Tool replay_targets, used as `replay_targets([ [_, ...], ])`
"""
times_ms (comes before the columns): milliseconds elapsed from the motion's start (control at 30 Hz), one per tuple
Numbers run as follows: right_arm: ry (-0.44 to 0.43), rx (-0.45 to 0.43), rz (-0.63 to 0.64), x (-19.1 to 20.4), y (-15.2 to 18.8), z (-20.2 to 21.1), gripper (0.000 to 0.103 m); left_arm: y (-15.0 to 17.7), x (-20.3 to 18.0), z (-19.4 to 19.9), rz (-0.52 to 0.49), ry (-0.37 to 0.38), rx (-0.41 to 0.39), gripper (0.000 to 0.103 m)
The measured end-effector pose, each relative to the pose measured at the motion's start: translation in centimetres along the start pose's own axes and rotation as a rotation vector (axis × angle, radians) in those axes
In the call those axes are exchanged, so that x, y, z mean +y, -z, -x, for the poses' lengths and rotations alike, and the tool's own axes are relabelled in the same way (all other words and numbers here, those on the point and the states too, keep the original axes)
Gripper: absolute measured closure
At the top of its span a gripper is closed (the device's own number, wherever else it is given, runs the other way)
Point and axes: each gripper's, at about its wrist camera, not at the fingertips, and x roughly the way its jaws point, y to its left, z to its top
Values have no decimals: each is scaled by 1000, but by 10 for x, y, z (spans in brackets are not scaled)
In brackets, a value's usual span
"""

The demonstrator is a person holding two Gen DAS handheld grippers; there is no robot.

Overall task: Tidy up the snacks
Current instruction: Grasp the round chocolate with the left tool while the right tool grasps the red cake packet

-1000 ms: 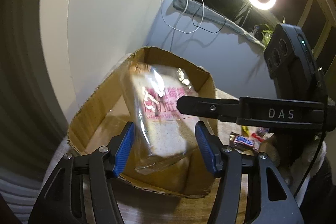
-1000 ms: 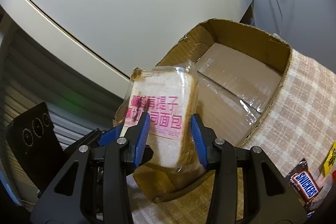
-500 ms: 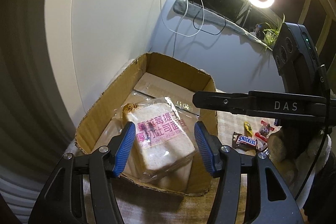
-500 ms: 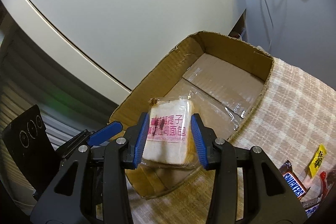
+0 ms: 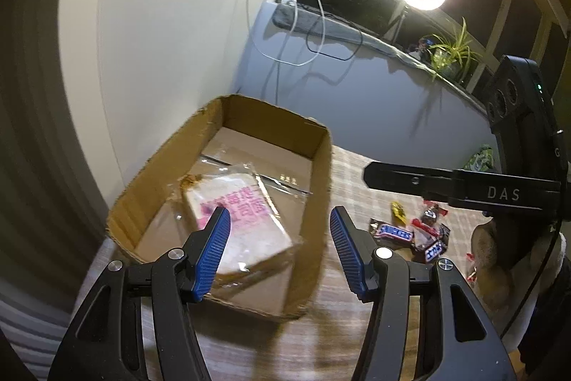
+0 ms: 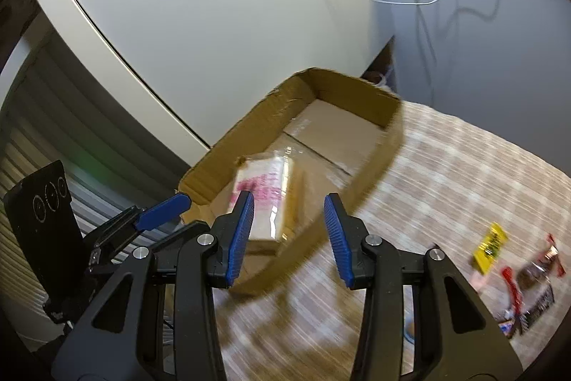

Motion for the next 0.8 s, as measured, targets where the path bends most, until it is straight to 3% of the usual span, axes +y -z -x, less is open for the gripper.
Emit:
replay_targets([
  [167,57,-25,-15,-21,16,31,58,4,-16,0,-17,31,6,46],
  [267,107,-47,-14,-33,28,52,40,7,-27,-2,-32,54,15,45],
  [300,121,-54,-12,-37,32,58,38,9,-32,-3,-39,65,20,45],
  [600,304,-94,-35,-84,84,121,37,25,-70,-24,-88,145,86,45],
  [800,406,-76,-72,-112,127,150,37,36,-96,-42,-119,189,137,45],
])
